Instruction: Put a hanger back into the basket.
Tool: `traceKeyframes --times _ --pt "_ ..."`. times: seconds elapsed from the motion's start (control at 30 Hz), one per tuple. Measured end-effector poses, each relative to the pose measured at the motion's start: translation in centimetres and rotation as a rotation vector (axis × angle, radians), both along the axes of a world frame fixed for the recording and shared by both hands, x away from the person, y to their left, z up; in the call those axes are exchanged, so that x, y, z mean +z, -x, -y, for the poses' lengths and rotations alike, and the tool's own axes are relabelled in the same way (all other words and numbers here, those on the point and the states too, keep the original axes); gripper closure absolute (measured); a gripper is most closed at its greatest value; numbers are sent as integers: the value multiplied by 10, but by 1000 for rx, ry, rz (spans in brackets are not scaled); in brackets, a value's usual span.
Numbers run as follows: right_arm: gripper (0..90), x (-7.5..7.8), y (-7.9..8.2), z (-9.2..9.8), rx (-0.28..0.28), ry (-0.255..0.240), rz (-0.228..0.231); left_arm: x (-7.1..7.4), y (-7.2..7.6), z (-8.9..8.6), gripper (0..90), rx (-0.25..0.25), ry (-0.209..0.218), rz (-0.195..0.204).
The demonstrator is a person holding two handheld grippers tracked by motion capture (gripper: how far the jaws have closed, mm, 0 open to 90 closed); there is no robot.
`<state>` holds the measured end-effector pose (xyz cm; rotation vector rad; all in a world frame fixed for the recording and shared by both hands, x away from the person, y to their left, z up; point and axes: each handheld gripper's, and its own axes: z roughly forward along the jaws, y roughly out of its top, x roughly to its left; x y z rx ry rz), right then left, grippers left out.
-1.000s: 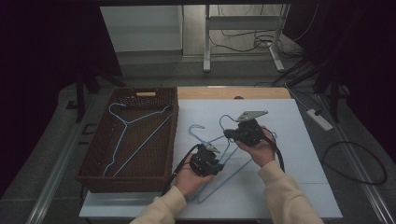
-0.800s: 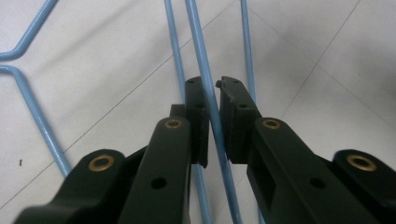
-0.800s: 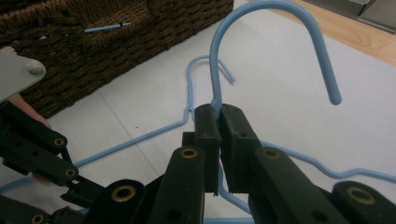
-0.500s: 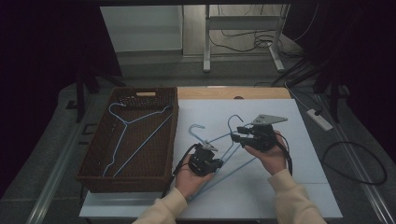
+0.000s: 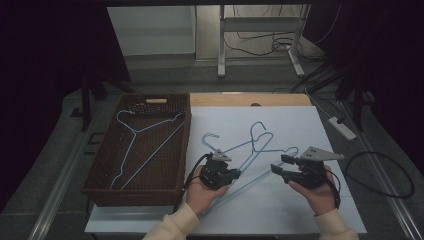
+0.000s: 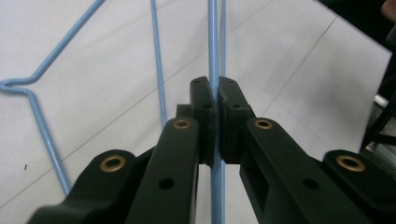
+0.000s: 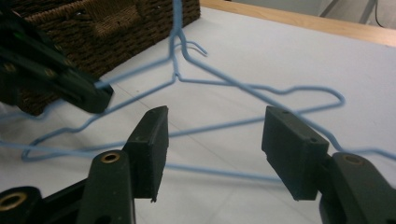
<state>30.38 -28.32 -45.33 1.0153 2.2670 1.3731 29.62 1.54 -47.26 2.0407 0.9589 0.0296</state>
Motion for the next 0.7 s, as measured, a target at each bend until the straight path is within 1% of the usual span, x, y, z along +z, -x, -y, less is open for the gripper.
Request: traceKeyframes --times 0.2,0.23,0.37,0.4,0.47,0.57,0.63,0.7 --pt "408 -5 6 13 -22 -10 7 9 2 -2 872 -5 10 11" --pt "407 -5 6 14 -24 -11 8 9 2 -2 872 -5 10 11" --pt "407 -4 9 18 -28 -12 15 18 4 -9 873 5 27 27" --pt "407 -4 9 18 -28 -12 15 18 4 -9 872 5 27 27" --pt "407 -4 10 20 -32 -10 17 23 4 -15 872 9 40 32" --pt "405 -7 10 23 -38 -9 6 31 5 -22 872 20 62 37" --pt "405 -10 9 24 -41 -8 -5 38 6 -28 872 24 75 50" --pt "405 -11 8 24 -42 -6 -13 43 7 -33 872 26 86 55"
